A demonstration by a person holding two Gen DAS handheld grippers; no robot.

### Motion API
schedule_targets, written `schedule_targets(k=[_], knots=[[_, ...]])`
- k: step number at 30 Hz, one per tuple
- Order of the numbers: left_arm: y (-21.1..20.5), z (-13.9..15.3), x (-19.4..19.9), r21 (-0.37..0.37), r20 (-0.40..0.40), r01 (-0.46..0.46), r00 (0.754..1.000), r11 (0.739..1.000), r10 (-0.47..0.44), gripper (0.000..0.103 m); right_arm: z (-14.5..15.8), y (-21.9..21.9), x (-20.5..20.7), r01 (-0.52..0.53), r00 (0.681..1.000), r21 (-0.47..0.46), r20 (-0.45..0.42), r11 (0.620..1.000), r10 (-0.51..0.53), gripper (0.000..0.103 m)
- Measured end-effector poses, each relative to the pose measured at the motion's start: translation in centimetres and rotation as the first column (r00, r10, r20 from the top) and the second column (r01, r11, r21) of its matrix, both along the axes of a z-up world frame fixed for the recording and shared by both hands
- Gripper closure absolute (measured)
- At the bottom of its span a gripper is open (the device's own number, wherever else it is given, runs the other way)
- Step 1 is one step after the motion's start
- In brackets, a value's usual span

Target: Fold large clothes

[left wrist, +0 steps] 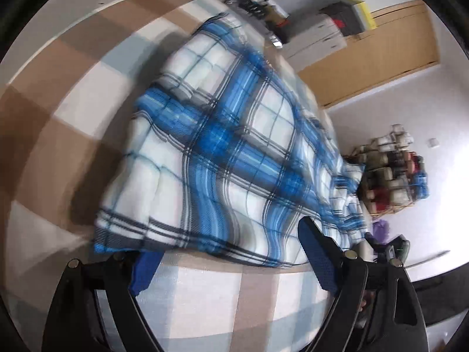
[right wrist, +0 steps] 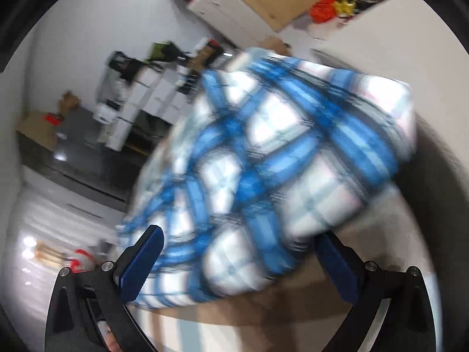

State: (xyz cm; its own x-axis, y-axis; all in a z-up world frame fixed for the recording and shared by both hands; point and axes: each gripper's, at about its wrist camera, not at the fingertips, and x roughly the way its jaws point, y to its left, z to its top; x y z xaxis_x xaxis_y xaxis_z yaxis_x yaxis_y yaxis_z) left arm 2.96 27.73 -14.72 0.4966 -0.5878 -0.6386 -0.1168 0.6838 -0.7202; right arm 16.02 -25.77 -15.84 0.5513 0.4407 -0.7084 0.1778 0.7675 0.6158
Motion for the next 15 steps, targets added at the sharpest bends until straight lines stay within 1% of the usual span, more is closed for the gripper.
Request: schedule_targets(k=[2,6,8,9,11,13,14,15], knots=[[0.1,0.3,-0.2,0.034,-0.006,-0.015,1.0,0.999,0.015,0.019,0.3,0.0,-0.1,0.009,1.0,-0.051,-0.021,0.999,-0.01,0.0],[-0.9,0.7,0.3,0.098,0.012,0.001,1.0,0.995,-0.002,0.017,0.3,0.7,0.9,0.01,0.999,-0.123,-0.048,0.992,-0.016,0.0],[-1.3,0.7,0.8,0.101,0.021,-0.007,1.0,0.995,0.005,0.017,0.2,1.2,2.1,0.016,0.998,-0.135,-0.051,0.991,-0.023,0.0],[-1.6,0.7,1.3,0.117,0.04,-0.003,0.999,0.993,-0.001,0.017,0.1,1.5,2.7,0.023,0.998,-0.139,-0.052,0.99,-0.03,0.0],[-1.7,0.5,1.9,0.14,0.072,-0.022,0.997,0.99,0.012,0.017,0.2,1.9,3.3,0.019,0.999,-0.122,-0.042,0.992,-0.025,0.0],[-1.3,0.2,2.1,0.132,0.09,-0.039,0.996,0.99,0.027,0.017,0.1,2.2,3.6,0.043,0.999,-0.091,-0.005,0.995,-0.043,0.001],[-0.9,0.0,2.1,0.118,0.09,-0.047,0.995,0.992,0.037,0.017,0.1,2.2,3.5,0.062,0.998,-0.097,0.004,0.993,-0.062,0.009],[-0.5,-0.2,2.1,0.085,0.088,-0.052,0.995,0.995,0.045,0.018,0.1,2.3,3.5,0.075,0.997,-0.092,0.01,0.993,-0.075,0.034]])
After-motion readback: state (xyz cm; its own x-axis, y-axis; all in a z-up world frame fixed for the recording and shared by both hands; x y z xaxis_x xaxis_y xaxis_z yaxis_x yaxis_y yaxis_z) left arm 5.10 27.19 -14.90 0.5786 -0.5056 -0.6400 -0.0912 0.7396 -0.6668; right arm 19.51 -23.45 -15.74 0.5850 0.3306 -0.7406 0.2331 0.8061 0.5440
